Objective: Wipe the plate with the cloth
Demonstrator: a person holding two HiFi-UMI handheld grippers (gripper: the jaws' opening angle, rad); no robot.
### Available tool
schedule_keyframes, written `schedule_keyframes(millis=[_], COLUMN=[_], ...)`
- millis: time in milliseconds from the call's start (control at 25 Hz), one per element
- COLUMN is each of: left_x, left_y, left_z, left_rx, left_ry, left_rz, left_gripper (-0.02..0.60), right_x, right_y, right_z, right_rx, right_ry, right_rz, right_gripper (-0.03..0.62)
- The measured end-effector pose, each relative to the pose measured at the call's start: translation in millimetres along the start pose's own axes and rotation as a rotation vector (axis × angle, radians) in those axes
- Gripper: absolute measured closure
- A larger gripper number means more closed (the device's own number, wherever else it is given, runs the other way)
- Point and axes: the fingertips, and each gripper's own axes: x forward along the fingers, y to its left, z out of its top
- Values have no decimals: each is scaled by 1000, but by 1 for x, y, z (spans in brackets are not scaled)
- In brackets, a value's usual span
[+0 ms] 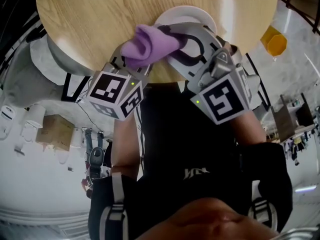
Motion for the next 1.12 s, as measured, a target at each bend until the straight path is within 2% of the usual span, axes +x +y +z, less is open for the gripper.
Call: schedule_keyframes(millis=[320, 640, 760, 840, 1000, 1120], left_x=[-1, -1, 0, 0, 0, 0], left_y=[1, 1, 1, 1, 2, 2], left_z=[1, 2, 2, 3, 4, 4], left_rx=[5, 9, 8, 8, 4, 2], left_ry=[-17, -17, -18, -19, -23, -20], left_rz=[10, 9, 9, 13, 22, 28], left_gripper=[534, 535, 535, 535, 535, 537], right_x=[-3, -70, -78, -75, -42, -12], right_y=[-15, -65, -67, -59, -23, 0], right_z=[-40, -70, -73, -60, -21, -24], right_rx=[-92, -86, -73, -63, 14, 26], right_ry=[162, 283, 308, 271, 111, 91], right_rz=[-16, -157, -170, -161, -93, -19], right_gripper=[496, 496, 496, 499, 499, 499])
